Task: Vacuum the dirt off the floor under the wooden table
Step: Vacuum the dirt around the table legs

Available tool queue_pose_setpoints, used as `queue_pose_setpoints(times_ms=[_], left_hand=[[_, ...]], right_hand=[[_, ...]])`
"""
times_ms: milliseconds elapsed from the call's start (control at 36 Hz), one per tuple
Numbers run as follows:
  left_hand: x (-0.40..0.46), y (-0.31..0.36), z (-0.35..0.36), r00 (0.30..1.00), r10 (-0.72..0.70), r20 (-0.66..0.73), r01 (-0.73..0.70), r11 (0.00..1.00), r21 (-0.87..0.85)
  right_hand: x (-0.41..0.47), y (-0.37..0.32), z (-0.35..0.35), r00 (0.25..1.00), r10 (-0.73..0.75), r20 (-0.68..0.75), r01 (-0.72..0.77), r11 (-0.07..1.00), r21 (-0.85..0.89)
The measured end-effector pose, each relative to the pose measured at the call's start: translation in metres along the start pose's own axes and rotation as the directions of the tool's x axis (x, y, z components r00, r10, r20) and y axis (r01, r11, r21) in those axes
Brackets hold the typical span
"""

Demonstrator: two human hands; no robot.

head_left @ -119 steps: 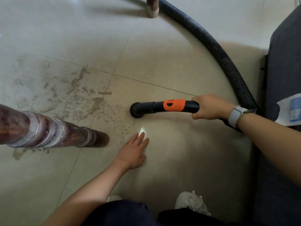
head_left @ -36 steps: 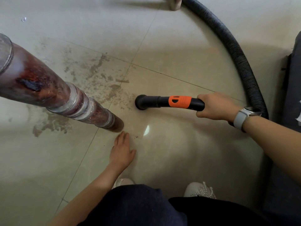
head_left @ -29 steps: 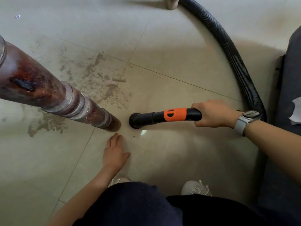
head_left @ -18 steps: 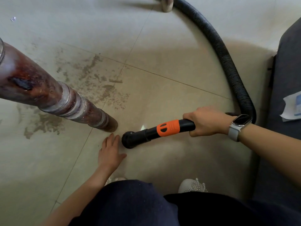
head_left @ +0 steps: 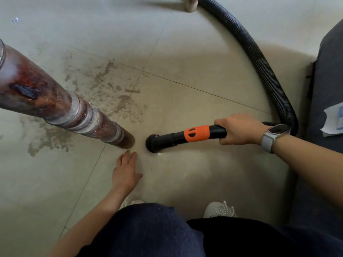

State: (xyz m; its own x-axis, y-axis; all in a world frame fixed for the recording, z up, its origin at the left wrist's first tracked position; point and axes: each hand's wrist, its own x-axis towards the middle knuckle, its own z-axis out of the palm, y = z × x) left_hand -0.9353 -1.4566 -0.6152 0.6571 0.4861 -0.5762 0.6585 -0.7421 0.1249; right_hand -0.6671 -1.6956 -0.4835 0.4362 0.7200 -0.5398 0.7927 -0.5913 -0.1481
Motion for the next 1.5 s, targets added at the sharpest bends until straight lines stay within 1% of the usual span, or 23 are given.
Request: queue_pose_setpoints(times_ms=[111, 167, 250, 361, 528, 639, 722, 861, 917, 972, 1111, 1222, 1333, 1417, 1500], left_hand=[[0.0, 0.001, 0.0, 1.0, -0.009, -0.006, 0.009, 1.0, -0.001], [0.0, 0.002, 0.0, 1.0, -0.011, -0.005, 0.011, 1.0, -0.004], [0.001, 0.001, -0.001, 1.0, -0.01, -0.001, 0.01, 1.0, -0.008], [0.001, 0.0, -0.002, 1.0, -0.008, 0.004, 0.008, 1.0, -0.001], [0.001, -0.001, -0.003, 1.0, -0.004, 0.008, 0.004, 1.0, -0.019], [0.001, -0.003, -0.004, 1.0, 0.005, 0.01, -0.005, 1.0, 0.004], [0.0, -0.001, -0.005, 1.0, 0.002, 0.014, -0.002, 1.0, 0.004], [-0.001, 0.003, -0.007, 0.999, -0.001, 0.032, 0.001, 1.0, 0.005], [-0.002, 0.007, -0.008, 1.0, 0.015, 0.027, -0.016, 1.0, 0.025], [-0.004, 0.013, -0.008, 0.999, 0.041, 0.031, -0.043, 0.998, 0.042], [-0.003, 0.033, -0.01, 0.99, 0.143, 0.013, -0.143, 0.99, 0.007], [0.004, 0.045, -0.014, 0.978, 0.208, -0.006, -0.208, 0.978, -0.013], [0.007, 0.039, -0.015, 0.986, 0.165, 0.001, -0.165, 0.986, -0.025], [0.004, 0.026, -0.013, 0.993, 0.114, 0.025, -0.114, 0.993, -0.024], [0.0, 0.018, -0.01, 0.994, 0.103, 0.045, -0.103, 0.995, -0.008]], right_hand=[[0.006, 0.003, -0.004, 0.997, 0.061, -0.041, -0.059, 0.998, 0.037], [0.009, 0.002, -0.005, 0.997, 0.066, -0.037, -0.064, 0.997, 0.05], [0.008, -0.005, -0.006, 0.999, 0.002, 0.041, -0.004, 0.999, 0.048], [0.001, -0.017, -0.002, 0.985, -0.097, 0.142, 0.098, 0.995, 0.002], [-0.005, -0.014, -0.003, 0.982, -0.096, 0.16, 0.095, 0.995, 0.019], [-0.006, -0.015, -0.003, 0.972, -0.113, 0.204, 0.114, 0.993, 0.008], [-0.007, -0.015, -0.002, 0.971, -0.099, 0.216, 0.106, 0.994, -0.022], [-0.004, -0.002, -0.006, 0.986, -0.029, 0.167, 0.034, 0.999, -0.03], [-0.001, 0.006, -0.011, 0.987, 0.014, 0.159, -0.006, 0.999, -0.049], [0.002, 0.011, -0.016, 0.98, 0.046, 0.195, -0.032, 0.997, -0.073], [0.007, 0.016, -0.022, 0.946, 0.055, 0.321, -0.014, 0.992, -0.128], [0.007, 0.021, -0.022, 0.924, 0.042, 0.38, 0.013, 0.99, -0.14], [0.004, 0.021, -0.015, 0.937, 0.005, 0.35, 0.05, 0.988, -0.148], [0.004, 0.023, -0.01, 0.952, 0.008, 0.306, 0.03, 0.992, -0.121], [0.005, 0.025, -0.005, 0.952, 0.02, 0.306, 0.011, 0.995, -0.098]])
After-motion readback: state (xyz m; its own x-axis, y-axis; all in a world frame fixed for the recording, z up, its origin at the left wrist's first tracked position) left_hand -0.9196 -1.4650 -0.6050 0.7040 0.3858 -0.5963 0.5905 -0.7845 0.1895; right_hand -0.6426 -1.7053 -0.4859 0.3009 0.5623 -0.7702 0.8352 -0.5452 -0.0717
